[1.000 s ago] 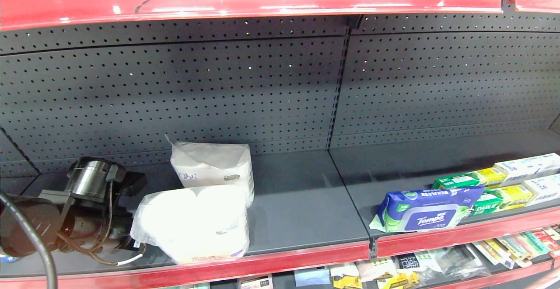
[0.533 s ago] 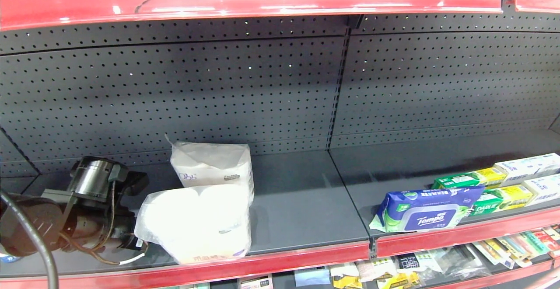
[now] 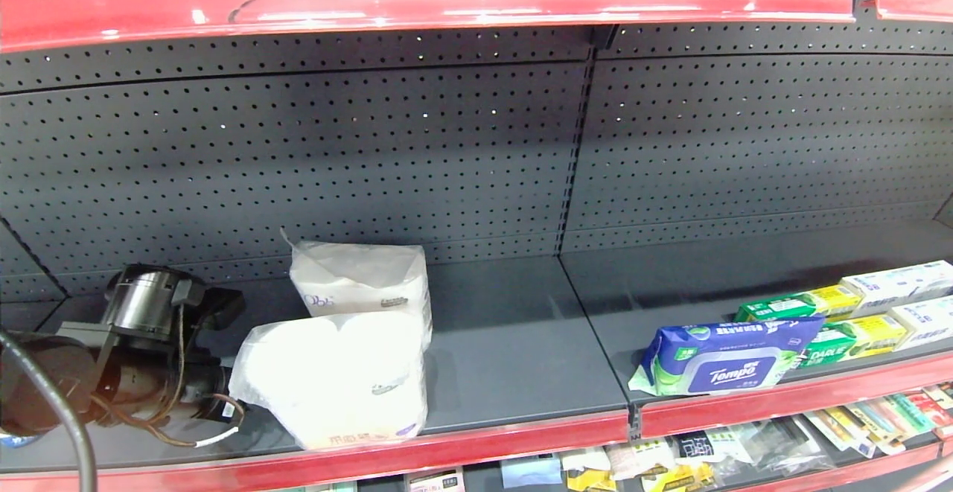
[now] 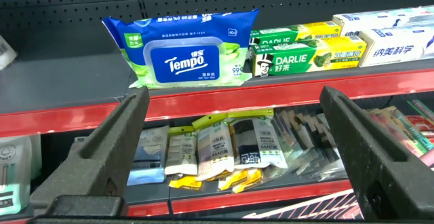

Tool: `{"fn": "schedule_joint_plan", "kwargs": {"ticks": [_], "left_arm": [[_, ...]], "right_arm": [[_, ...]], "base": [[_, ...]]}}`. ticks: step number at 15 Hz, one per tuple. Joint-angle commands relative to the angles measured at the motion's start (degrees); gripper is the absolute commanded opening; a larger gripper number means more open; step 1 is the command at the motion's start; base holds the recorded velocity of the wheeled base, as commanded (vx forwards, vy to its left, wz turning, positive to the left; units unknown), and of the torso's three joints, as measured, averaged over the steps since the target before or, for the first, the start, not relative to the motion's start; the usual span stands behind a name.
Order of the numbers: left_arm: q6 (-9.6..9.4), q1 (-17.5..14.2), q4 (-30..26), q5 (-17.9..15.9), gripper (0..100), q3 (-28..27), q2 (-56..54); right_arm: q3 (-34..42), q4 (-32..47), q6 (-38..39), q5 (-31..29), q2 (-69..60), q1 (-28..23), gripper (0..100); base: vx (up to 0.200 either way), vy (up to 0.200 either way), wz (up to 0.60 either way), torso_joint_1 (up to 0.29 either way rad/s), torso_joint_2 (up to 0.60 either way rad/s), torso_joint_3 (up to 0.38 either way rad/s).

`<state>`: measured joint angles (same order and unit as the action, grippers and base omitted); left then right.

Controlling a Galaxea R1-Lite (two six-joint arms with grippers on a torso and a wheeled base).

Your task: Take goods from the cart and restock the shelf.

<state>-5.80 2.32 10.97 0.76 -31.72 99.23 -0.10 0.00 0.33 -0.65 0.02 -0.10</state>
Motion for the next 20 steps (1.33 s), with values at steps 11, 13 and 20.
{"fn": "schedule_joint_plan", "kwargs": {"ticks": [11,13,20], "left_arm": [[10.02,-13.04,-5.52,-15.87,100,17.39,-73.83],[9.85,-13.04,-7.9,-15.52,100,21.7,-83.06],[3.61,-14.27,-10.27,-4.8,100,30.75,-93.69]], "right_arm": [[0.01,0.0,0.02,0.03,-0.02,0.01,100],[0.01,0.0,0.02,0.03,-0.02,0.01,100],[0.01,0.0,0.02,0.03,-0.02,0.01,100]], "base": [[0.0,0.0,0.0,0.0,0.0,0.0],[0.0,0.0,0.0,0.0,0.0,0.0],[0.0,0.0,0.0,0.0,0.0,0.0]]}}
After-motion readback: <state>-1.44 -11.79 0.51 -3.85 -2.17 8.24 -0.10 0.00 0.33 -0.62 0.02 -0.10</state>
